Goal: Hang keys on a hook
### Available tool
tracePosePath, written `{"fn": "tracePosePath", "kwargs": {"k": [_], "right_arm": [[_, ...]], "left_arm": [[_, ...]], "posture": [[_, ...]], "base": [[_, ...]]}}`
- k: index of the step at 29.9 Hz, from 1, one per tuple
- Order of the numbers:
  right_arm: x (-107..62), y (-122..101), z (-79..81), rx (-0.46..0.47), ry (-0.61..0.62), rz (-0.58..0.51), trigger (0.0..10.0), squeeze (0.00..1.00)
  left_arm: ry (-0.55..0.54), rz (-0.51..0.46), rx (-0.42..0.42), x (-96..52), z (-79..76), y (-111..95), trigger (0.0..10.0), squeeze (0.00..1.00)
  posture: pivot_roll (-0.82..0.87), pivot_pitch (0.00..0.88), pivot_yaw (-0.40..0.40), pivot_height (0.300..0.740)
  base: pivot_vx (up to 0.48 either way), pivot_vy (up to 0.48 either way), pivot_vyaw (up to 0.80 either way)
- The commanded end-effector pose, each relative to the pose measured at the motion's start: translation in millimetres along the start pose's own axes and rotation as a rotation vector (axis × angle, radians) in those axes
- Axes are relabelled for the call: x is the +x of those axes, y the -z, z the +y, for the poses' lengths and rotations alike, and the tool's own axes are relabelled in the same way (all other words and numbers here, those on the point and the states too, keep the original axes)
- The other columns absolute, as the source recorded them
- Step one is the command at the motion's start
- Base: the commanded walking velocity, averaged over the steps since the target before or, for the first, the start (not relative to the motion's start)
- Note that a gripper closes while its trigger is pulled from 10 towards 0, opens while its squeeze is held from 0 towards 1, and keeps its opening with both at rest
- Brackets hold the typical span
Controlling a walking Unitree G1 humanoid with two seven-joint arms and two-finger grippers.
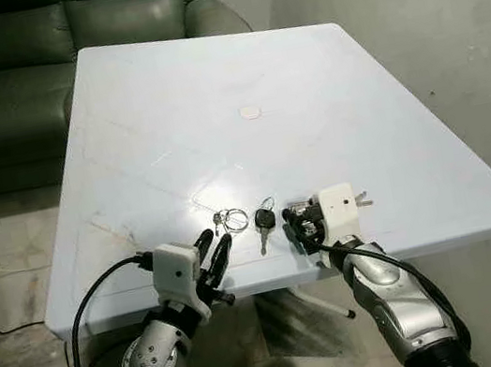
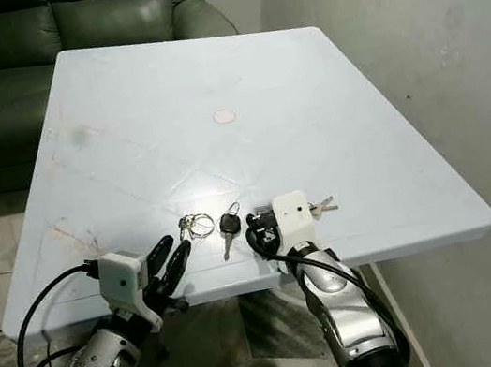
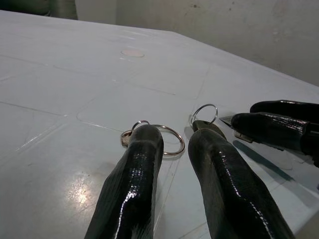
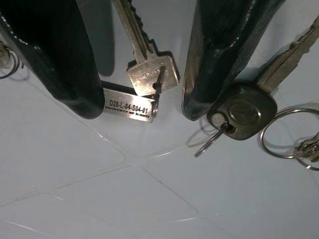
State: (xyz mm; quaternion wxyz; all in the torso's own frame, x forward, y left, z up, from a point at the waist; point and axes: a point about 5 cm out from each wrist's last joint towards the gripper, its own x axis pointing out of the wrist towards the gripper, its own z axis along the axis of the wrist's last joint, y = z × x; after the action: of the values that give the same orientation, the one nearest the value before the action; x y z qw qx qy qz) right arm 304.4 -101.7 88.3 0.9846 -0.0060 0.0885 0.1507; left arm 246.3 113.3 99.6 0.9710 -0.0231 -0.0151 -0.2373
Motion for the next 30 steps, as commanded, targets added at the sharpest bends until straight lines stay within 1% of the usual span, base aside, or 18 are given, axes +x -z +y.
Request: {"fn": "tracePosePath", "kwargs": {"k": [1,2,3,4,5,19,26,30], "right_arm": [[-2.1,-1.4,-1.6,-0.010,0.005,0.002,5.1,0.00],[-2.3,-1.2,-1.6,-0.010,0.006,0.003,5.1,0.00],[-2.7,-1.2,-1.5,-0.010,0.005,0.003,1.9,0.00],[-2.7,-1.2,-1.5,-0.010,0.005,0.003,1.9,0.00],[-2.7,-0.7,-1.2,-0.011,0.005,0.005,0.0,0.00],[-2.7,0.5,0.2,-0.012,0.012,0.013,0.0,0.00],[-1.5,0.4,0.2,0.006,0.022,0.018,0.0,0.00],[1.4,-1.5,2.9,0.018,0.029,0.012,0.0,0.00]], "left_arm": [[0.009,-0.002,0.011,0.2,-2.9,-2.6,10.0,0.00],[0.009,-0.002,0.011,0.1,-3.1,-2.7,10.0,0.00],[0.008,-0.002,0.011,0.0,-3.4,-2.9,10.0,0.00],[0.008,-0.002,0.011,0.0,-3.4,-2.9,10.0,0.00],[0.005,-0.001,0.012,0.1,-3.2,-2.7,10.0,0.00],[-0.010,0.001,0.013,-1.9,-2.3,-2.5,10.0,0.00],[-0.017,0.000,0.017,-1.5,-1.8,-3.3,10.0,0.00],[-0.025,-0.003,0.018,-2.1,-1.6,-3.9,10.0,0.00]], "posture": [[0.05,0.116,-0.119,0.740],[0.05,0.116,-0.119,0.740],[0.05,0.120,-0.119,0.740],[0.05,0.120,-0.119,0.740],[0.05,0.118,-0.121,0.740],[0.06,0.129,-0.128,0.740],[0.07,0.136,-0.131,0.740],[0.07,0.137,-0.132,0.740]], "base": [[0.000,0.000,0.00],[0.000,0.000,0.00],[0.000,0.000,0.00],[0.000,0.000,0.00],[0.000,0.000,0.00],[0.000,0.000,0.00],[0.000,0.000,0.00],[0.000,0.000,0.00]]}}
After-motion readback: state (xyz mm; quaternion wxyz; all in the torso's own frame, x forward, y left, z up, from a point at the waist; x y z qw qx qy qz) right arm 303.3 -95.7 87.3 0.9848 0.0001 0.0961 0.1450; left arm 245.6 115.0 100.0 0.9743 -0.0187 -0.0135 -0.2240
